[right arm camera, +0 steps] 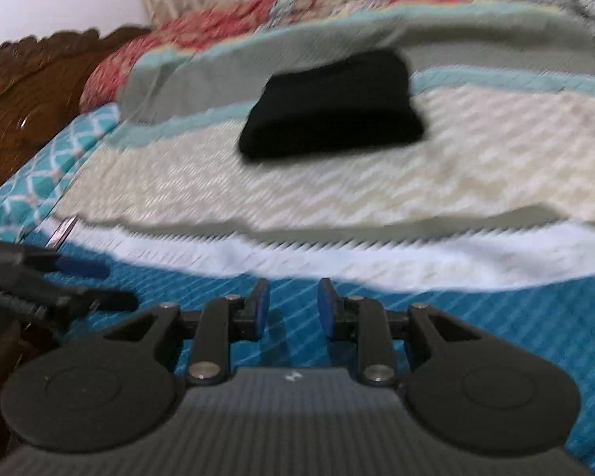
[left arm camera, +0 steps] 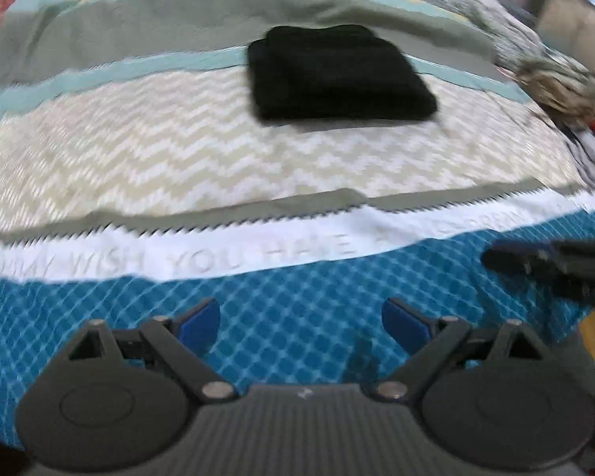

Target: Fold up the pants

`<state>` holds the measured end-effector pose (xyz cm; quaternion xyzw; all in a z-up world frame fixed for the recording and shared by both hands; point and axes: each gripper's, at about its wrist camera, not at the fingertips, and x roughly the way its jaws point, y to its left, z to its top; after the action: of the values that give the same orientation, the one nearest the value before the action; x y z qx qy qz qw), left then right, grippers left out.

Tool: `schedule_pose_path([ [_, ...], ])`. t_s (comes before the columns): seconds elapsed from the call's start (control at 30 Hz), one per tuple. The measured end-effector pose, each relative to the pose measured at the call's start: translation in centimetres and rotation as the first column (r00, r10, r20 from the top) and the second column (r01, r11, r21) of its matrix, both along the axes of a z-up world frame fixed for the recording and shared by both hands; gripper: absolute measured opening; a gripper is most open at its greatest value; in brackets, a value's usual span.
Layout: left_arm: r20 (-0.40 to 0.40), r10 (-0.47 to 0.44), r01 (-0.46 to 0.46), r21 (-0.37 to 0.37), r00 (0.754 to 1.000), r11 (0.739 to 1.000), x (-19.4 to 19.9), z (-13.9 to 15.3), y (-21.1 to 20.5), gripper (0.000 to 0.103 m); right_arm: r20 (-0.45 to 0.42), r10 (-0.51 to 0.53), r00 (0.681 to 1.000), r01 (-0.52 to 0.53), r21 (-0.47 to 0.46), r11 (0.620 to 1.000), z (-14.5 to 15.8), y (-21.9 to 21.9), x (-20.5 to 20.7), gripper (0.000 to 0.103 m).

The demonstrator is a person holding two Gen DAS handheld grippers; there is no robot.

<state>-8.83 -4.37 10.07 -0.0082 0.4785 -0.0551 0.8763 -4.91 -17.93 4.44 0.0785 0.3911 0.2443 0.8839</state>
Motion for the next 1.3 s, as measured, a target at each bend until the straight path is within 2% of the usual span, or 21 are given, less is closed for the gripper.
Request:
schedule_pose_path([
  [0.17,-0.03,0.099,-0.099,0.017,0.995,0.995,0.0,0.3,0.2,0.092,-0.051,-0.037,0.998,0.038,0.024,0.999,1.0,0.5,-1.3,0.03],
  [0.4,-0.008,0.137,-0.136,0.045,0.991,0.99,0.2,1.5,-2.2,0.093,-0.019,-0.137,0.99,0.135,-0.075,0.988,2.8,1.3,-1.4,0.032],
  [0.57,0.05,0.133,-0.136,0.072,0.99,0.988,-0.3,3.6,-3.7,0.096,0.007,-0.199,0.98,0.199,-0.064,0.978,5.2,0.6,-0.9,0.053],
  [0.63,0.086,0.136,-0.143,0.083,0.987,0.986,-0.7,4.6,-4.2,0.102,0.021,-0.236,0.971,0.237,-0.041,0.971,6.3,0.4,-0.9,0.066],
  [0.7,0.114,0.141,-0.153,0.095,0.983,0.984,-1.0,5.5,-4.7,0.103,0.044,-0.27,0.962,0.271,-0.009,0.963,7.1,0.3,-1.4,0.08],
  [0.77,0.131,0.145,-0.16,0.11,0.981,0.981,-1.2,6.0,-5.1,0.103,0.062,-0.291,0.955,0.291,0.011,0.957,7.3,0.4,-1.9,0.084],
  [0.93,0.128,0.161,-0.177,0.123,0.979,0.976,-1.4,5.9,-5.4,0.103,0.043,-0.328,0.944,0.327,0.021,0.945,6.0,0.6,-2.9,0.084],
  [1.07,0.125,0.172,-0.189,0.142,0.977,0.972,-1.7,5.7,-5.7,0.103,-0.002,-0.325,0.946,0.325,0.01,0.946,5.3,0.8,-2.7,0.084],
  [1.3,0.119,0.199,-0.216,0.157,0.973,0.964,-2.0,5.5,-5.7,0.103,-0.018,-0.305,0.952,0.305,0.011,0.952,5.1,1.5,-3.1,0.086],
])
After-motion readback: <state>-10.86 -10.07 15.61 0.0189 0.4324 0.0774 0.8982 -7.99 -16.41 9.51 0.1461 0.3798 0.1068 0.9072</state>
